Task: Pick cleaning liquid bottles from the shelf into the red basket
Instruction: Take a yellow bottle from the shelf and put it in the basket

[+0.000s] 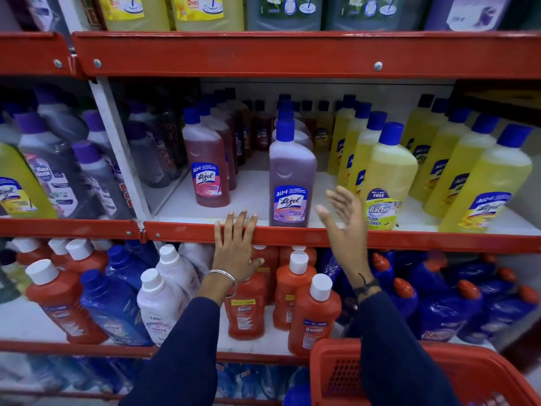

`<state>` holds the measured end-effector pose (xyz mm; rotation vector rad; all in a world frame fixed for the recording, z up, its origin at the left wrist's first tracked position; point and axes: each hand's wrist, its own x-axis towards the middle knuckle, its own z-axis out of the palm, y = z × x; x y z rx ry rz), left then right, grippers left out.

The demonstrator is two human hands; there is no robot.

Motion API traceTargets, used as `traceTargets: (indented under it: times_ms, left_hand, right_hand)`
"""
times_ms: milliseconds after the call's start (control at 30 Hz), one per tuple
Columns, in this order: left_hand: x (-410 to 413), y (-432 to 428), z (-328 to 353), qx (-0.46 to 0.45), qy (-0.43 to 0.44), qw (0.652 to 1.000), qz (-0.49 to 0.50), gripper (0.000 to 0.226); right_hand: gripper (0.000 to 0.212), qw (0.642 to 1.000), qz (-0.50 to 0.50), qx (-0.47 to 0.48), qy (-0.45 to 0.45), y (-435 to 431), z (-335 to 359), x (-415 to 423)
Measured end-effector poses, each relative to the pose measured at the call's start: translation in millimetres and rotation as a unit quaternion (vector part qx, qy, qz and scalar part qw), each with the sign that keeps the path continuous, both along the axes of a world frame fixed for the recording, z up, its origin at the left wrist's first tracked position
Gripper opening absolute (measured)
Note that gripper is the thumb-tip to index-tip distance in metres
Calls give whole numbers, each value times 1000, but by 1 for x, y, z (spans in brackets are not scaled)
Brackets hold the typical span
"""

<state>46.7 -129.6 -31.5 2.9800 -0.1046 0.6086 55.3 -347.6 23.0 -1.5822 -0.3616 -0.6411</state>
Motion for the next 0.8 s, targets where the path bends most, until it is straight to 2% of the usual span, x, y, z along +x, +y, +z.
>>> traceTargets:
  times_ms: [100,200,233,300,400,467,567,700,800]
  left_hand:
    - [0,-2,1,1,4,1000,9,102]
    - [-1,-5,2,3,5,1000,19,102]
    - [-1,-6,2,2,3,1000,21,102]
    - [-1,-7,2,0,0,1000,24,101]
    - [-1,-7,2,14,-1,999,31,100]
    - [-1,-7,2,17,-2,999,35,101]
    - [0,-7,1,14,-7,999,40,100]
    - [1,-7,0,14,-5,999,47,99]
    - [2,-6,-1,11,-6,999,48,99]
  right_hand:
    - [27,988,-120,47,-85,-42,-1,-17]
    - [20,977,-186,83,-57,-78,1,-9]
    - [26,977,-196,79,-31,-88,1,-2]
    - [50,983,-177,32,31,-104,1,13]
    - [74,992,-67,-34,100,-118,4,30]
    - [73,991,9,-37,127,-124,9,40]
    - [61,987,63,-24,144,-131,17,51]
    - [47,991,66,-14,115,-134,23,50]
    - [52,997,29,-5,76,-126,27,38]
